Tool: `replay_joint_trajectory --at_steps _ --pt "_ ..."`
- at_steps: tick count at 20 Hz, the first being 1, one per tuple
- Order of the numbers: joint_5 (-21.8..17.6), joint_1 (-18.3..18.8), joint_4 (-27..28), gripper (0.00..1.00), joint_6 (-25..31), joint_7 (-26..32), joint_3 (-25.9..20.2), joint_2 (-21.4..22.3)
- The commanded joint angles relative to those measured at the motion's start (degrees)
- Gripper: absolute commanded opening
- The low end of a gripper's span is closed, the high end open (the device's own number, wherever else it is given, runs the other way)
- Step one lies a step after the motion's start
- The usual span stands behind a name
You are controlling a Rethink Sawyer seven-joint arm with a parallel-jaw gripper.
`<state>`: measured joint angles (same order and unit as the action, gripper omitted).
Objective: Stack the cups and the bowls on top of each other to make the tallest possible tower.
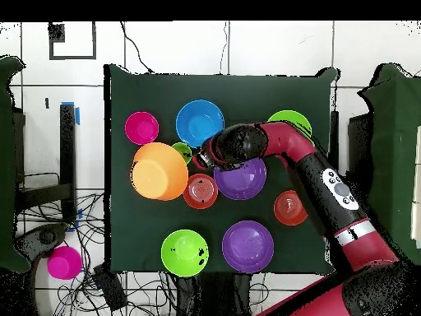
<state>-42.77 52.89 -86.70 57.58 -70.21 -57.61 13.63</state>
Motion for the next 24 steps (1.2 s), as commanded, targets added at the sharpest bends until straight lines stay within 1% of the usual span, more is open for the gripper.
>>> replay_joint_trajectory --at_steps 1,7,8,11,12,13,15,17,18,19,21,22,24 --pt "-6.58 -3.34 -0.69 1.0 -7.79 -6.68 8.76 8.3" --pt "-6.75 -6.35 -3.08 1.0 -9.18 -16.56 16.36 16.91" --pt "-6.61 -6.96 -3.48 1.0 -9.08 -17.32 17.19 18.4" --pt "-4.82 -7.67 -4.55 1.0 -9.3 -16.69 18.09 20.42" --pt "-4.08 -7.64 -5.31 1.0 -10.14 -16.39 17.72 21.2" --pt "-3.36 -7.69 -6.6 1.0 -10.24 -16.27 17.54 23.02" --pt "-1.73 -7.84 -10.69 1.0 -13.14 -18.5 16.74 25.71" --pt "-1.44 -8.56 -14.61 1.0 -15.31 -21.09 17.61 26.31" --pt "-0.86 -8.42 -16.57 1.0 -16.86 -22.39 17.68 25.51" --pt "-0.89 -9.02 -18.26 1.0 -18.88 -25.08 18.85 25.08" --pt "-1.08 -10.0 -21.2 1.0 -25.64 -31.33 20.53 24.42" --pt "-0.43 -10.79 -22.43 1.0 -27.79 -34.28 21.55 24.5" --pt "0.56 -13.51 -24.37 1.0 -29.58 -39.76 25.01 25.22"
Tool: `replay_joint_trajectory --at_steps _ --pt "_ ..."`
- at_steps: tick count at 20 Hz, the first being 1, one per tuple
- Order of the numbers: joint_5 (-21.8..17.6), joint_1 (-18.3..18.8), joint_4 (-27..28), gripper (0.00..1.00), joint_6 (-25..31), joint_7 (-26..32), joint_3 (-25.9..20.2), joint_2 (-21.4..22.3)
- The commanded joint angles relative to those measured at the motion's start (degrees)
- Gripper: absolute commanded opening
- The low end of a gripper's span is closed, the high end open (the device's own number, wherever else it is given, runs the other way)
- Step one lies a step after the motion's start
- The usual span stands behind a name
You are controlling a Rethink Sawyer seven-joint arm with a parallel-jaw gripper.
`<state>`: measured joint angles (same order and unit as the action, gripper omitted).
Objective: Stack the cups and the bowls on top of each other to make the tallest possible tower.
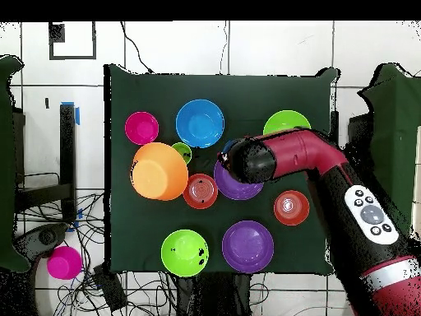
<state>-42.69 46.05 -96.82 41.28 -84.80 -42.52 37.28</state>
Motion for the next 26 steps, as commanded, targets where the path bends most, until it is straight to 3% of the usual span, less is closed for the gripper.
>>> replay_joint_trajectory --at_steps 1,5,13,15,20,23,26 --pt "0.88 -8.08 -14.77 1.0 -13.53 -27.17 11.79 1.55" --pt "2.56 -11.65 -15.47 1.0 -7.09 -24.2 14.49 1.76" --pt "0.7 -15.65 -10.48 1.0 -13.06 -26.54 15.53 -4.35" --pt "0.87 -17.31 -10.37 1.0 -13.27 -28.7 17.07 -4.69" --pt "0.44 -22.49 -10.83 1.0 -20.95 -36.16 23.21 -6.28" --pt "3.34 -23.97 -12.94 1.0 -21.44 -36.93 24.59 -2.27" --pt "9.18 -21.94 -15.73 1.0 -14.19 -32.36 21.68 7.66"
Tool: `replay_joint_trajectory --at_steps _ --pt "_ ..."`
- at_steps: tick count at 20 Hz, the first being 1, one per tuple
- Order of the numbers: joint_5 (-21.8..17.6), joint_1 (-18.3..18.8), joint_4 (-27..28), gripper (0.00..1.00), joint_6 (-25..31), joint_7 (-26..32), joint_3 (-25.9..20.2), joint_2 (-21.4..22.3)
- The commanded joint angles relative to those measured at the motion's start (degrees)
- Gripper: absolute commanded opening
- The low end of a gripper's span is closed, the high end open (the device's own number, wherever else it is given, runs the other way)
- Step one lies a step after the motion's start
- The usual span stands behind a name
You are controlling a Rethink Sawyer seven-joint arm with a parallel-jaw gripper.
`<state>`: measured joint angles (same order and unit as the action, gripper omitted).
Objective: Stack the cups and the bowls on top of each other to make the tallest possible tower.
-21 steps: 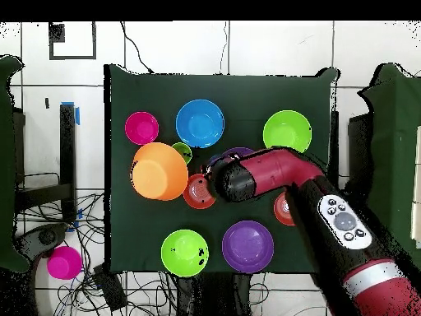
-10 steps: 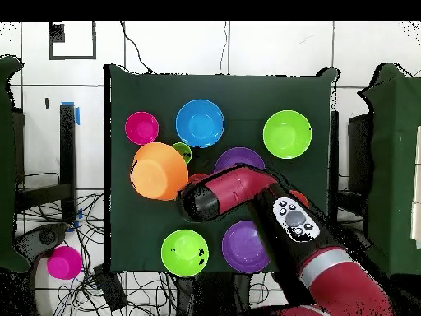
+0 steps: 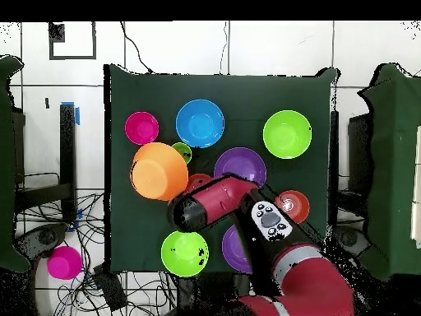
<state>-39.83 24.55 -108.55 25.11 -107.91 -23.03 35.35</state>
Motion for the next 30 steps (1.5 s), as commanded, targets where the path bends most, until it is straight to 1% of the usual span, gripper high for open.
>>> replay_joint_trajectory --at_steps 1,2,4,5,6,8,10,12,13,14,16,18,21,22,25,27,29,30 --pt "8.14 0.25 -4.62 1.0 3.46 -8.19 1.13 12.43" --pt "10.15 1.35 -5.23 1.0 5.16 -6.55 -0.2 15.26" --pt "14.0 2.46 -7.18 1.0 6.63 -4.89 -2.45 19.94" --pt "16.19 3.11 -8.24 1.0 7.56 -4.2 -3.53 21.08" --pt "17.53 3.09 -9.06 1.0 7.47 -4.19 -3.84 22.26" --pt "19.58 2.69 -9.81 1.0 6.95 -4.44 -4.17 23.26" --pt "22.4 2.49 -11.99 1.0 7.23 -4.32 -4.25 25.65" --pt "24.72 2.36 -13.82 1.0 6.79 -3.92 -4.19 28.91" --pt "24.94 2.15 -14.23 1.0 5.27 -4.07 -4.18 29.76" --pt "25.0 1.89 -14.37 1.0 3.31 -4.45 -4.34 29.62" --pt "22.8 -0.38 -13.66 1.0 -1.94 -7.64 -1.48 28.19" --pt "22.01 -0.71 -12.97 1.0 -6.68 -8.06 -1.74 25.36" --pt "21.9 -1.12 -12.81 1.0 -10.32 -8.0 -2.6 23.12" --pt "21.84 -1.59 -13.02 1.0 -11.65 -8.66 -2.05 22.85" --pt "21.64 -2.83 -14.04 1.0 -15.91 -10.72 -0.1 20.89" --pt "21.35 -4.26 -13.44 1.0 -18.75 -11.48 1.5 18.42" --pt "21.1 -5.89 -12.92 1.0 -19.78 -11.79 3.98 16.78" --pt "20.55 -7.26 -12.44 1.0 -21.18 -11.96 6.01 15.8"
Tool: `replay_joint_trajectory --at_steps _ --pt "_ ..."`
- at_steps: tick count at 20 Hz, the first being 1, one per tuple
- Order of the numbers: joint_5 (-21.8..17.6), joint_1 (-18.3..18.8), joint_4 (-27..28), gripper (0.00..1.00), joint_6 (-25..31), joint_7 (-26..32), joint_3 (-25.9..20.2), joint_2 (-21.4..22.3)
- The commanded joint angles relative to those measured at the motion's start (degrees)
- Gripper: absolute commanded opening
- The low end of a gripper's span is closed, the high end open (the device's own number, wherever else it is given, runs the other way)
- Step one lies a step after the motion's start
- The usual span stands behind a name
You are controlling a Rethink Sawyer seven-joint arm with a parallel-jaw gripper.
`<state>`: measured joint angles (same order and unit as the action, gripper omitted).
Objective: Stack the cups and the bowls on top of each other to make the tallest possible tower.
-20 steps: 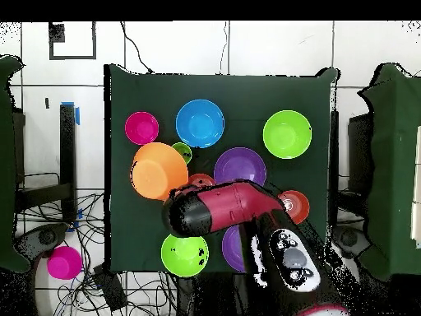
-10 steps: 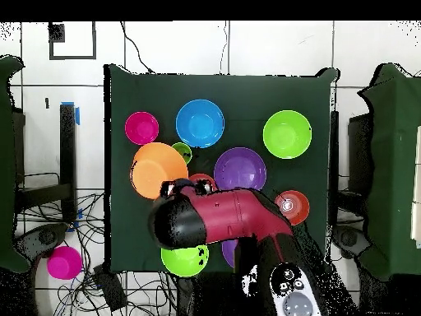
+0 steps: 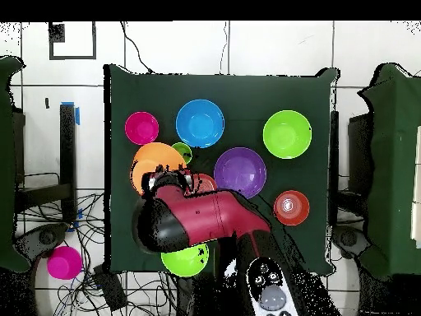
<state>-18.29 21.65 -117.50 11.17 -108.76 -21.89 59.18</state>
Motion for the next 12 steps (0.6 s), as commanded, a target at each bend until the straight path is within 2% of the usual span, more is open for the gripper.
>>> replay_joint_trajectory --at_steps 1,3,7,8,12 --pt "-1.18 -5.29 -3.31 1.0 -8.68 -11.25 6.56 -8.73" --pt "-1.12 -6.53 -2.77 1.0 -13.56 -11.48 8.83 -11.85" --pt "-0.39 -6.56 -1.04 1.0 -18.89 -10.58 9.9 -16.28" --pt "-0.52 -6.37 -0.48 1.0 -19.38 -9.99 9.77 -16.92" --pt "0.21 -9.26 2.71 1.0 -19.05 -7.72 14.43 -19.5"
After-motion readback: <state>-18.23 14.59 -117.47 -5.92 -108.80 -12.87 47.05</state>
